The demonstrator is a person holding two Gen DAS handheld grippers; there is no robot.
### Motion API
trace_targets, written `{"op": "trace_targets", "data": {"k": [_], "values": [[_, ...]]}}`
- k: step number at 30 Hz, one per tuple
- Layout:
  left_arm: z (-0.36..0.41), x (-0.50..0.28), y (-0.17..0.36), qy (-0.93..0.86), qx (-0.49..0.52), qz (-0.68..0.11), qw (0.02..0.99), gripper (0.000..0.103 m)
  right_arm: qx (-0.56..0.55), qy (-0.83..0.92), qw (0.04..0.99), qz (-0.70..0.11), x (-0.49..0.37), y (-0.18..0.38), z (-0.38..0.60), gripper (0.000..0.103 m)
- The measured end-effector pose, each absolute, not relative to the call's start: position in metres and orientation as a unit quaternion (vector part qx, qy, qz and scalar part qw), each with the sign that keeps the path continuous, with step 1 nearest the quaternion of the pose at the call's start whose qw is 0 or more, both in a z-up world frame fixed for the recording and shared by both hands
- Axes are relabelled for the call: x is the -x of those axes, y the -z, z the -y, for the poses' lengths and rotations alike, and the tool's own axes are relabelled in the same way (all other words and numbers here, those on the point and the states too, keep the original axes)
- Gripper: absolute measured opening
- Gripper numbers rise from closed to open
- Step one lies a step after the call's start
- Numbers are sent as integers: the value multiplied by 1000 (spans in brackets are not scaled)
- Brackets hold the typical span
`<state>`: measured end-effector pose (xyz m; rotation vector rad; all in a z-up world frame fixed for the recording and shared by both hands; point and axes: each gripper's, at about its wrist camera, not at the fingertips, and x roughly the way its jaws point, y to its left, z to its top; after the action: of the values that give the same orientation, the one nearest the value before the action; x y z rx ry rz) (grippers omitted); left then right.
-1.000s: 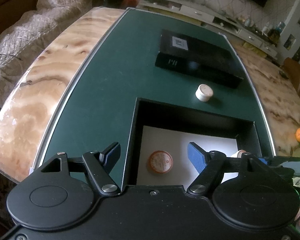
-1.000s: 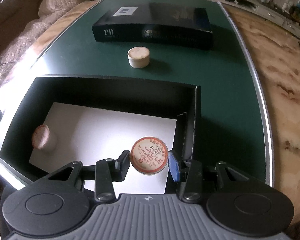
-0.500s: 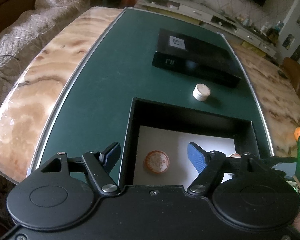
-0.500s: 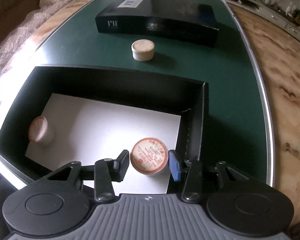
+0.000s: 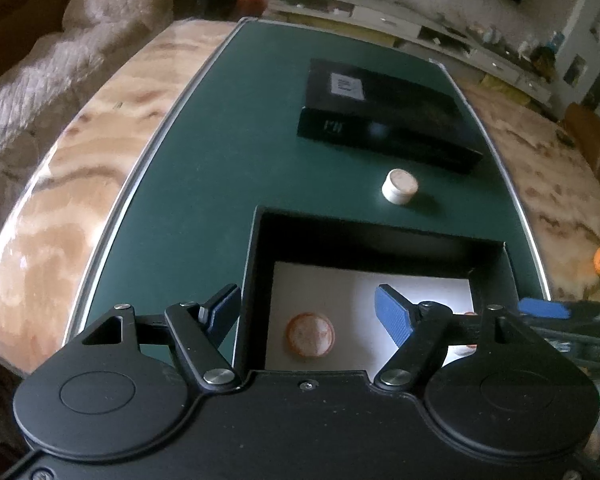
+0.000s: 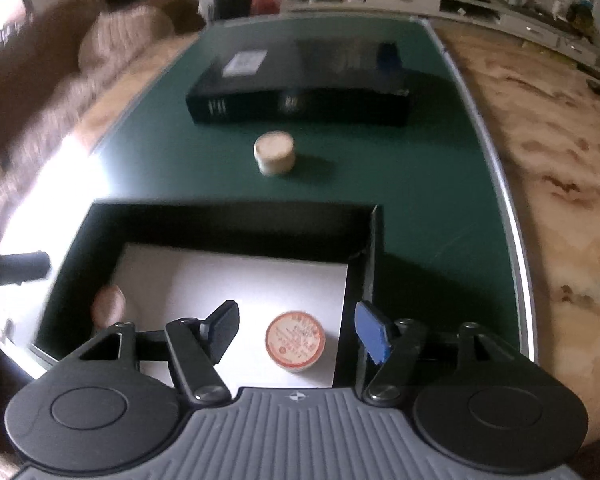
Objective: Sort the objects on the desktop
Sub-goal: 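Move the left tool toward the wooden-lidded jar, then close the left tool around the wooden-lidded jar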
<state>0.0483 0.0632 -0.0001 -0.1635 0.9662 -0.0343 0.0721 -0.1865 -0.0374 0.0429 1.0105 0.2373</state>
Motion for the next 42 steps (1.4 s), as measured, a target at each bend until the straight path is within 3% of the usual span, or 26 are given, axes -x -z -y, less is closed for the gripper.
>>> {"op": "trace_targets", "data": {"k": [7,11,15,25,35,39,42], "values": [[-26,-87,-13,53,41,-473,878,76,-119,-113,889,-428,-58,15,230,71],[7,-118,-15,75,18,-483,872,79,-140,-105,899,-400,-50,11,249,89],[36,-157,-5,75,8,-492,867,83,-146,-99,909,-377,-47,7,261,98],[72,-240,67,31,-7,-549,836,83,-167,-101,913,-358,-49,11,282,103],[77,-261,90,22,-11,-562,827,83,-207,-103,907,-351,-52,20,303,103],[83,-263,96,22,-21,-564,825,76,-222,-114,902,-353,-53,23,305,103],[86,-263,101,23,-26,-570,821,53,-224,-120,903,-347,-50,22,305,103]]}}
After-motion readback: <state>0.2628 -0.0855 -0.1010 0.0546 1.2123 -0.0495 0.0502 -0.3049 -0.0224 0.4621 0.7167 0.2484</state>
